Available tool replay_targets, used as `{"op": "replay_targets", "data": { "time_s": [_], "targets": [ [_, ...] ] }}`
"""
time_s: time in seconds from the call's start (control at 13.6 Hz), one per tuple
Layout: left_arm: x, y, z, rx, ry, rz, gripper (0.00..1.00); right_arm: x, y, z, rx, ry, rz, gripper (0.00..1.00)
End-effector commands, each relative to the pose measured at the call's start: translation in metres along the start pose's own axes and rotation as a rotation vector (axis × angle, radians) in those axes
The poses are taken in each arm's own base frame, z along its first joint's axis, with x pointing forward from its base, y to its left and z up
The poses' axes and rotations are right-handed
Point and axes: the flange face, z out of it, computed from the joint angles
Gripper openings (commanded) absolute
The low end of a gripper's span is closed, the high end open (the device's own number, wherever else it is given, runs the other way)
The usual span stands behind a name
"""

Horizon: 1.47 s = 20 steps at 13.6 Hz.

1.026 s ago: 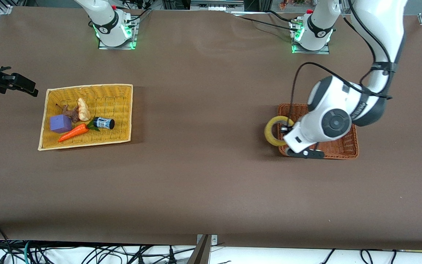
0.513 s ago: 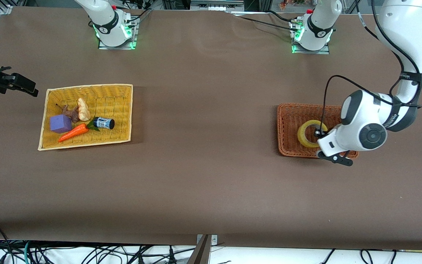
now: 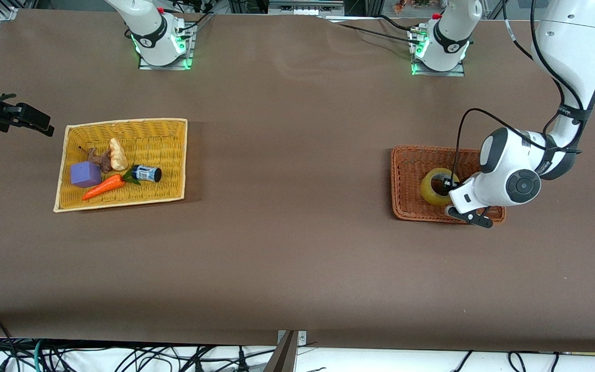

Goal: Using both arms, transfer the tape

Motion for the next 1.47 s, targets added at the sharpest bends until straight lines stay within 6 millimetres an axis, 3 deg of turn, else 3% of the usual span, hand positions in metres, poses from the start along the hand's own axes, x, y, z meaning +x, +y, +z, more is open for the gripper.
{"op": "replay_targets", "data": {
  "time_s": [0.0, 0.15, 0.29, 0.51, 0.73, 0.81, 0.95, 1.03, 1.1, 1.25, 1.39],
  "targets": [
    [-0.008, 0.002, -0.024, 0.019, -0.006, 0.003, 1.00, 0.001, -0.001, -0.005, -0.001, -0.001, -0.010, 1.00],
    [-0.008, 0.011, -0.061, 0.039, 0.023, 0.015, 1.00, 0.001, -0.001, -0.006, -0.001, 0.002, -0.010, 1.00],
    [-0.008, 0.037, -0.091, 0.017, 0.020, 0.010, 1.00, 0.001, -0.001, -0.005, -0.001, 0.001, -0.008, 1.00],
    [-0.010, 0.069, -0.168, 0.028, 0.107, -0.046, 1.00, 0.001, 0.000, -0.005, -0.001, 0.002, -0.004, 1.00],
    [-0.039, 0.078, -0.265, 0.070, 0.164, -0.062, 1.00, 0.001, -0.001, -0.005, -0.001, 0.004, -0.005, 1.00],
    [-0.049, 0.074, -0.286, 0.073, 0.155, -0.072, 1.00, 0.001, -0.002, -0.005, 0.001, 0.004, -0.005, 1.00],
    [-0.081, 0.089, -0.335, 0.092, 0.231, -0.105, 1.00, 0.001, -0.003, -0.005, 0.007, 0.004, -0.005, 1.00],
    [-0.096, 0.086, -0.352, 0.108, 0.265, -0.174, 1.00, 0.001, -0.003, -0.005, 0.007, 0.004, -0.005, 1.00],
    [-0.104, 0.076, -0.354, 0.107, 0.272, -0.267, 1.00, 0.001, -0.003, -0.005, 0.007, 0.004, -0.005, 1.00],
    [-0.110, 0.054, -0.347, 0.064, 0.248, -0.322, 1.00, 0.001, -0.003, -0.005, 0.007, 0.004, -0.005, 1.00],
    [-0.128, 0.057, -0.350, -0.038, 0.262, -0.336, 1.00, 0.001, -0.003, -0.005, 0.007, 0.004, -0.005, 1.00]
  ]
}}
